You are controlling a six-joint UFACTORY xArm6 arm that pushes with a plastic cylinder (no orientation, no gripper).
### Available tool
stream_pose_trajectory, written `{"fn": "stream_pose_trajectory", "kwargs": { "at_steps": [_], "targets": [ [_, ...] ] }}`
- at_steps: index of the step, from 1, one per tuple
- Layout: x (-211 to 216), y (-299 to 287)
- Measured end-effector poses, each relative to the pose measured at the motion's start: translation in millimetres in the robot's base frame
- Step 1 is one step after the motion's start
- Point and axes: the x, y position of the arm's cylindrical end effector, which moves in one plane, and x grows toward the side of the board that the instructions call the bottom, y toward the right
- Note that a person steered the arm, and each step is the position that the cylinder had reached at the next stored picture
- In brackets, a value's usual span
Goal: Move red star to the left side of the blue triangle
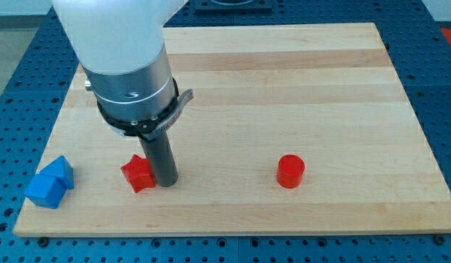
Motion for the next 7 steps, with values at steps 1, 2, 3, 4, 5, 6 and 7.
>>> {"fn": "stream_pose_trajectory", "kwargs": {
  "at_steps": [1, 2, 3, 4, 5, 6, 7],
  "targets": [
    [0.8, -2.1],
    [8.8, -18.6],
    [11.3, -42.5],
    [11.1, -51.5],
    [1.8, -32.7],
    [-24.6, -22.0],
    [-23.3, -39.1]
  ]
}}
